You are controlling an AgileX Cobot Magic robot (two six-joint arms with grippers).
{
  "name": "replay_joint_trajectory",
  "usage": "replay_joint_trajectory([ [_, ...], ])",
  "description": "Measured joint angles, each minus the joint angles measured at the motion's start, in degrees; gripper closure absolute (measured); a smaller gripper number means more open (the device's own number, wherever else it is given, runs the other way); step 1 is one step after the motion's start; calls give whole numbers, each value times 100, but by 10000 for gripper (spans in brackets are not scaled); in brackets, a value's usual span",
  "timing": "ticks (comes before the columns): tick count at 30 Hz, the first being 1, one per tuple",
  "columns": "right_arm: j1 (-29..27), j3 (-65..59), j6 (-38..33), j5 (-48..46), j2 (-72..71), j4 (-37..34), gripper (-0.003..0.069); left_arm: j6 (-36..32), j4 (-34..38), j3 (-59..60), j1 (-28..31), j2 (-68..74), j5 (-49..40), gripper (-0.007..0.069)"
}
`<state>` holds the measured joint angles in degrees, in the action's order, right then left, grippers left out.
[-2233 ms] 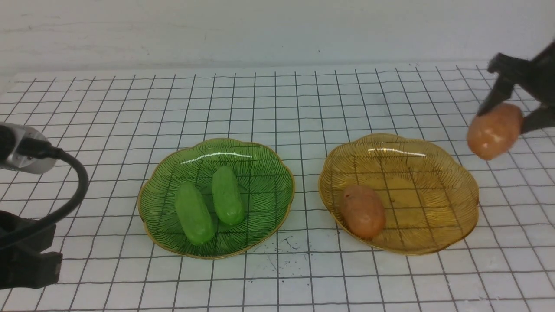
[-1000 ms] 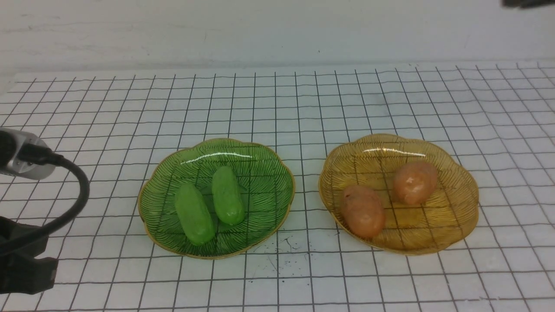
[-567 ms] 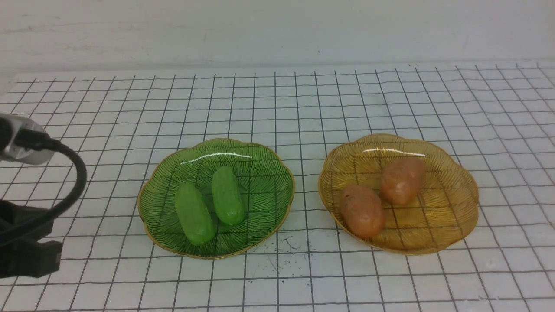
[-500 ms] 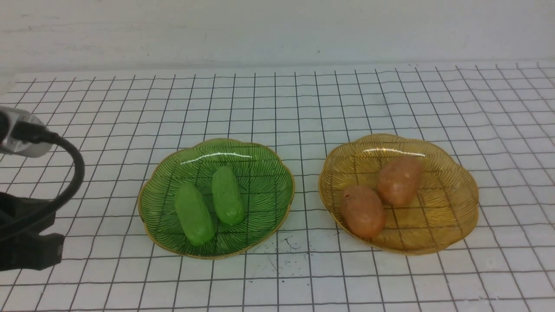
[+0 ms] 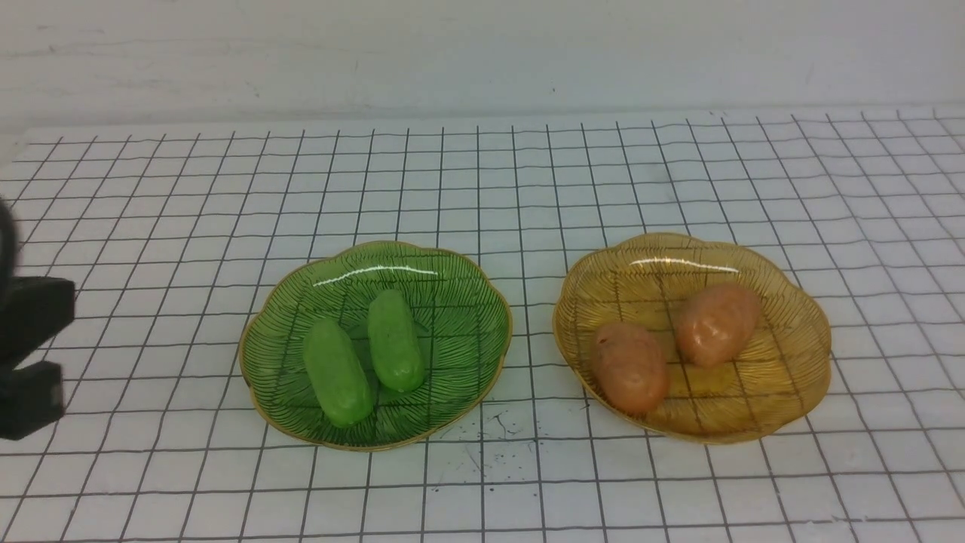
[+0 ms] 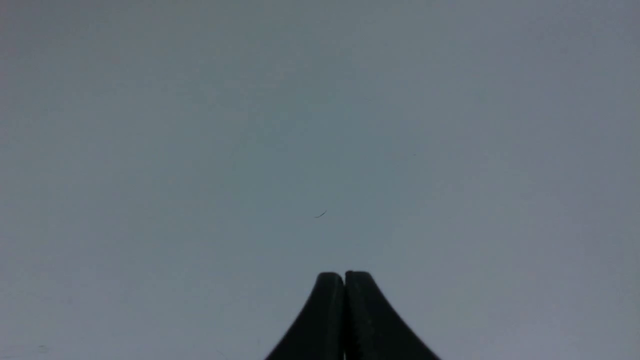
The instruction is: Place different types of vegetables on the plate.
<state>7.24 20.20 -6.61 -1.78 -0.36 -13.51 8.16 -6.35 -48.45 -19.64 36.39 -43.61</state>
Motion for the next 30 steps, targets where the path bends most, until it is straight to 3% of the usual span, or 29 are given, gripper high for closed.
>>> replay_joint_trajectory([
  [13, 0, 0, 0, 0, 0, 0, 673, 5, 23, 974, 0, -1658, 410, 632],
  [30, 0, 0, 0, 0, 0, 0, 673, -4, 76, 1014, 0, -1696, 179, 632],
])
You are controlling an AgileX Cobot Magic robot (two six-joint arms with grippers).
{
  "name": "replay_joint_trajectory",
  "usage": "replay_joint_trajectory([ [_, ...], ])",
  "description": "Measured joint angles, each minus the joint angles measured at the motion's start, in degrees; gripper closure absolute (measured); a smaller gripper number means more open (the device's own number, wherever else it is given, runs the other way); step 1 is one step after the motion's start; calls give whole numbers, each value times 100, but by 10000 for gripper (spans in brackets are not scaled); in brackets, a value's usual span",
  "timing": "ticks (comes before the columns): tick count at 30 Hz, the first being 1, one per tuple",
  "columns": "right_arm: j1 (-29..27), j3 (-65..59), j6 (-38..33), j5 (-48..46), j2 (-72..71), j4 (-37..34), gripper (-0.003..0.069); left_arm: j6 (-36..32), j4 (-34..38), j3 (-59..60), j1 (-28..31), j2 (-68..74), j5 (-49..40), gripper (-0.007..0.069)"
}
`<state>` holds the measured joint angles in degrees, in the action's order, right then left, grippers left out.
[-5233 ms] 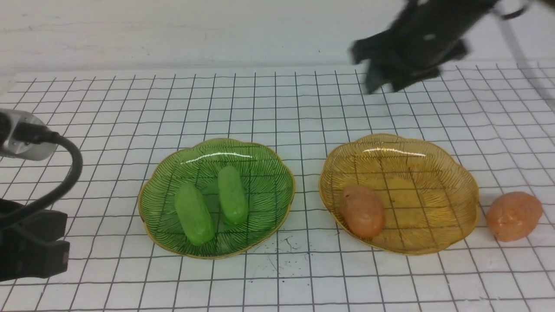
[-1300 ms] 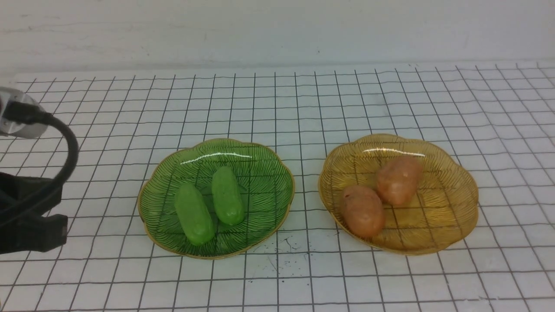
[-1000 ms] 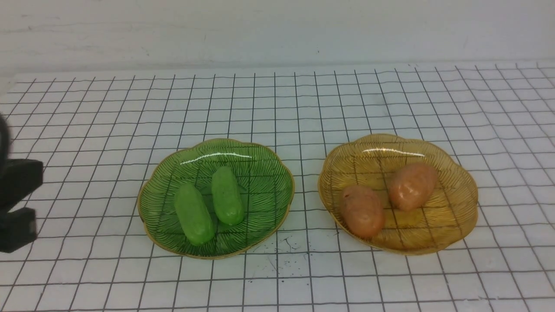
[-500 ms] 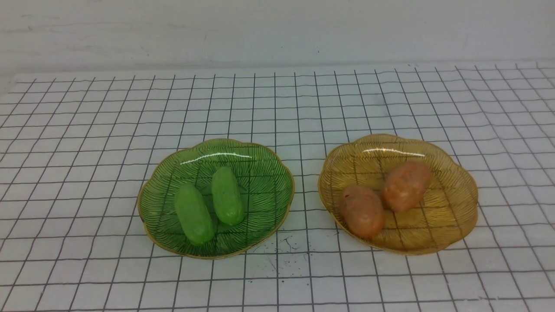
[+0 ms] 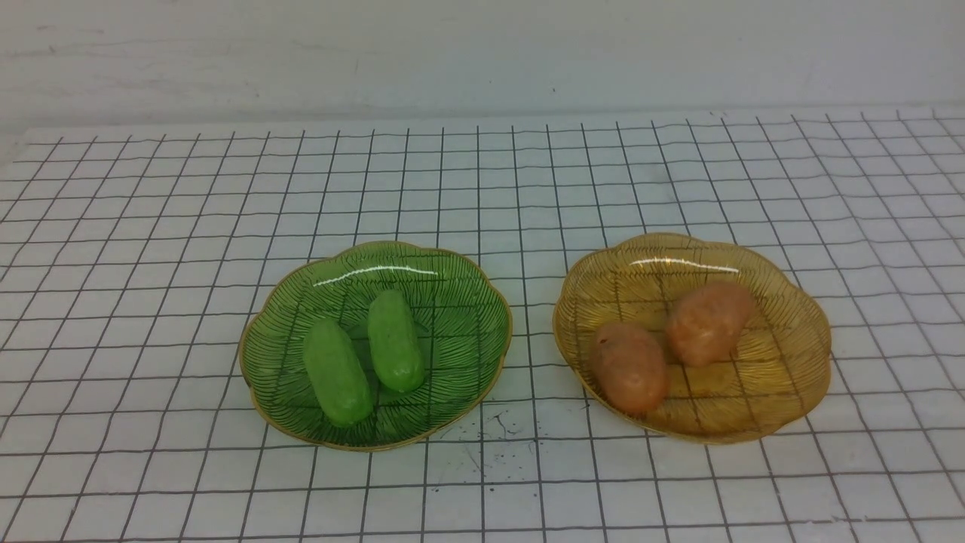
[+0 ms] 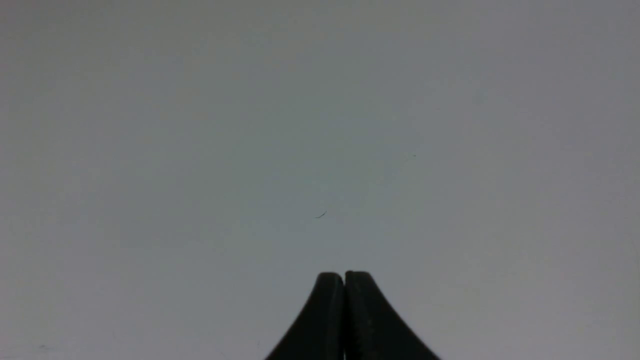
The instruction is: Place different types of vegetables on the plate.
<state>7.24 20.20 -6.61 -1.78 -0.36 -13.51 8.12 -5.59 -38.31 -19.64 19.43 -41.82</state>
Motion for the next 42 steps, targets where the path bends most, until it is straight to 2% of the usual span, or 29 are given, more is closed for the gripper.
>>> replay_joint_trajectory([
  [2, 0, 0, 0, 0, 0, 0, 673, -190, 212, 77, 0, -63, 149, 632],
  [5, 0, 0, 0, 0, 0, 0, 673, -940, 720, 535, 143, -396, 772, 632],
  [10, 0, 0, 0, 0, 0, 0, 673, -1720, 1191, 2005, 807, -1182, 1837, 632],
  [16, 0, -2, 0, 6, 0, -5, 673, -1809, 1229, 3543, 1528, -1988, 2349, 632],
  [19, 0, -7, 0, 0, 0, -5, 673, -1810, 1229, 3968, 1704, -2002, 2351, 632],
  [24, 0, -7, 0, -42, 0, -5, 673, -1805, 1229, 3992, 1723, -2002, 2032, 632],
  [42, 0, -7, 0, -61, 0, -5, 673, -1805, 1229, 3992, 1723, -2002, 1998, 632],
])
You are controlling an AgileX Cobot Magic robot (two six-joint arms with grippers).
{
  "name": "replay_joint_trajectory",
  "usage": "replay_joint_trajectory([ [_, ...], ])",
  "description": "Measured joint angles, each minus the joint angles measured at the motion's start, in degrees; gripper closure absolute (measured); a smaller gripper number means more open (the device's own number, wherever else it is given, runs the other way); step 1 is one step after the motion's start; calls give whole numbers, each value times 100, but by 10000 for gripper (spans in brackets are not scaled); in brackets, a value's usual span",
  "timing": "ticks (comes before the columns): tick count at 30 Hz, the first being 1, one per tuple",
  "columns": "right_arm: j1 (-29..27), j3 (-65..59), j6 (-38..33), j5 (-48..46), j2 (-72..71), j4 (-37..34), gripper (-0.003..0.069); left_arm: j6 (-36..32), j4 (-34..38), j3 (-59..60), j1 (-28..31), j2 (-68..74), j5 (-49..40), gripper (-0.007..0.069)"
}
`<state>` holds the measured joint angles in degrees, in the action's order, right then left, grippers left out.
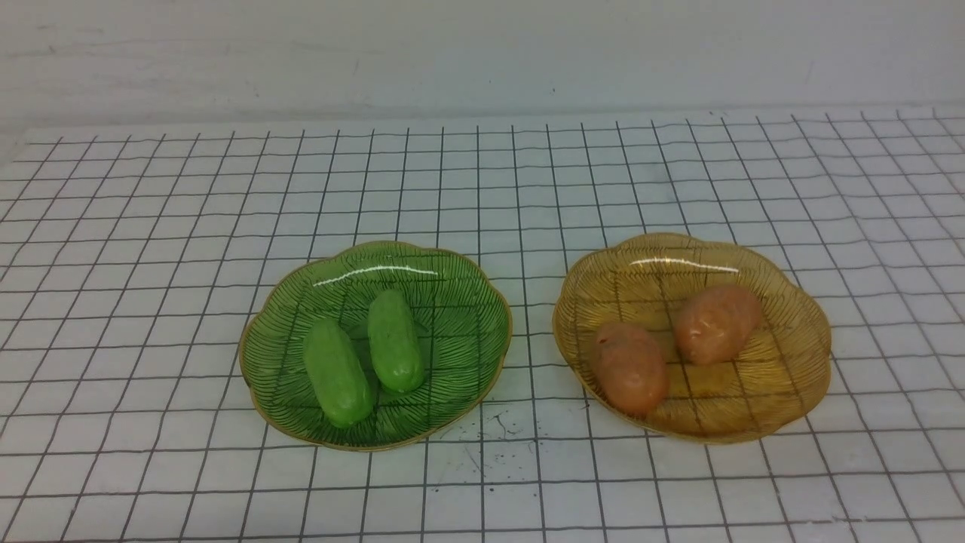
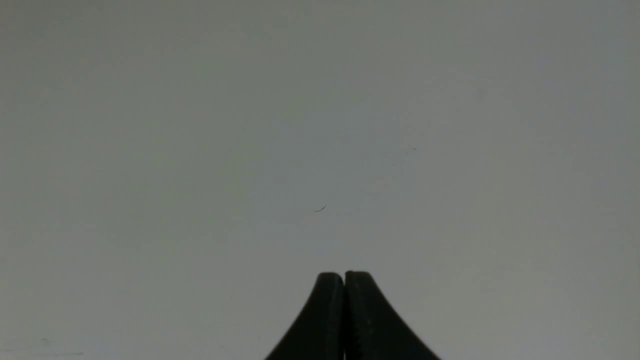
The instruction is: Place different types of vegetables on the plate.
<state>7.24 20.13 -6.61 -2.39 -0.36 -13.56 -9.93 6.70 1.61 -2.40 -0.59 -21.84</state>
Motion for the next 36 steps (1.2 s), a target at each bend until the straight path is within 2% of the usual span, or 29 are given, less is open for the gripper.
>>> replay_joint_trajectory([
  [14, 0, 0, 0, -13, 0, 5, 673, 9, 0, 0, 0, 0, 0, 632],
  [20, -6, -74, -501, -541, -38, 461, 673, 11, 0, 0, 0, 0, 0, 632],
  [26, -335, -908, -704, -1088, -54, 878, 673, 17, 0, 0, 0, 0, 0, 632],
  [28, -531, -1554, -702, -1120, -54, 909, 673, 17, 0, 0, 0, 0, 0, 632],
  [31, -709, -2098, -500, -1268, -54, 903, 673, 17, 0, 0, 0, 0, 0, 632],
  [33, -803, -2164, -249, -1814, -47, 917, 673, 17, 0, 0, 0, 0, 0, 632],
  [36, -831, -2157, -175, -1887, -47, 961, 673, 17, 0, 0, 0, 0, -1, 632],
])
